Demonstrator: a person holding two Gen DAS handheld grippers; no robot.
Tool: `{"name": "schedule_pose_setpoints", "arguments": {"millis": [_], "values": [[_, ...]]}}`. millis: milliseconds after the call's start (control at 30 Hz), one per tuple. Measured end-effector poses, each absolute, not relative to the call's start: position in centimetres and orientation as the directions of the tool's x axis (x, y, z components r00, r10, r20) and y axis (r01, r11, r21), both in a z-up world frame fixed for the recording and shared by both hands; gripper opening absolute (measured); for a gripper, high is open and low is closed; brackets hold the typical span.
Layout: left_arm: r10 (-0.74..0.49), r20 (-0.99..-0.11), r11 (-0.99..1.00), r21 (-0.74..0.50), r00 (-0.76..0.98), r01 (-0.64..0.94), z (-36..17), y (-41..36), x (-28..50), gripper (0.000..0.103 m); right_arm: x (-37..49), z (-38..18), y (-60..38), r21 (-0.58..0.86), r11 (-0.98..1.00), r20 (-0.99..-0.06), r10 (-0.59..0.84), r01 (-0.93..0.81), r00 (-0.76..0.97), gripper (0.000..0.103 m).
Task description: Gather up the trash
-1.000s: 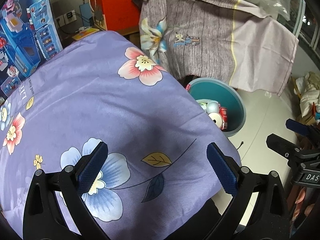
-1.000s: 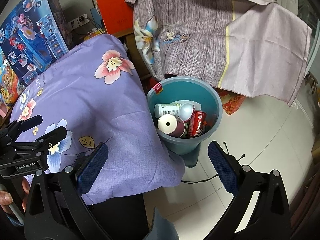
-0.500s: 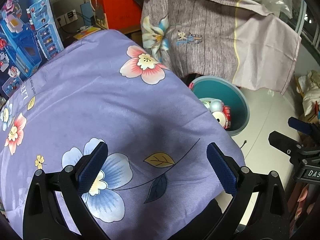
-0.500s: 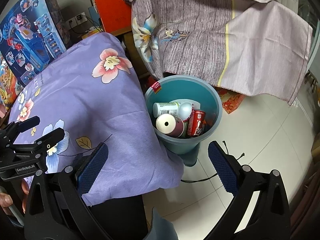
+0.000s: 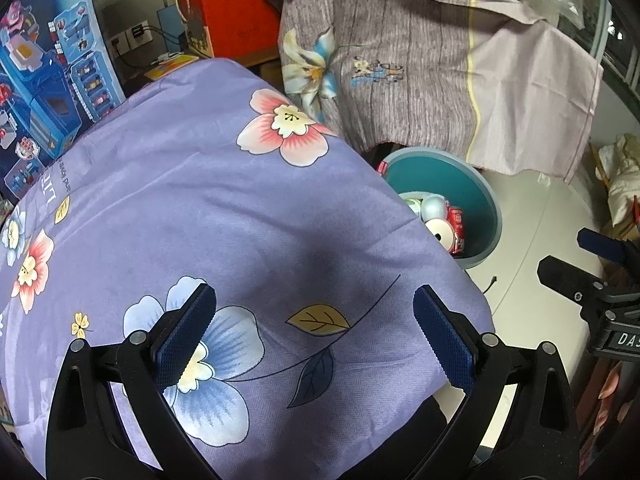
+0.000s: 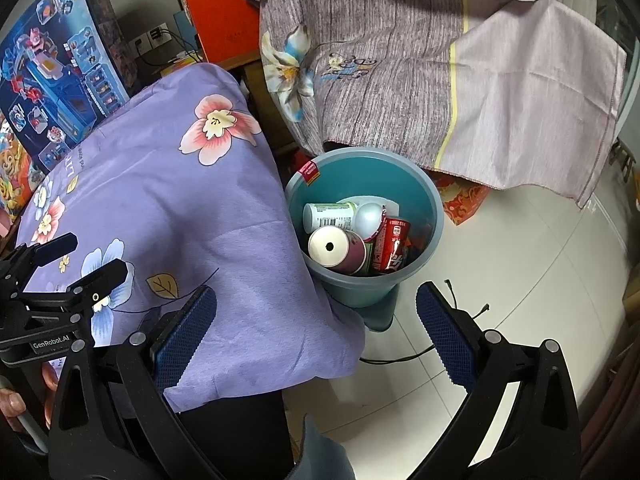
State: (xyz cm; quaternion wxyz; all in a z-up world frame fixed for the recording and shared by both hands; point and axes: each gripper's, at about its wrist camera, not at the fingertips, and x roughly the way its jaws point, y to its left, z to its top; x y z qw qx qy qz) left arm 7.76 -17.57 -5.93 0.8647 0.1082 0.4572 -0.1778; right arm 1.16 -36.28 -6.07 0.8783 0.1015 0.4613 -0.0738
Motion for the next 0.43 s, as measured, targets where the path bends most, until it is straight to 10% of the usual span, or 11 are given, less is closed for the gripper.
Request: {"name": "schedule_pose_setpoints", "arguments": {"millis": [433], "values": [[-0.205, -0.838, 0.915, 0.019, 0.505, 0.403, -6.49, -17.21, 7.99, 0.099, 1.17, -5.88, -36.73, 0.101, 0.968, -0.821, -0.049, 0.229, 0.569, 0.096]]}}
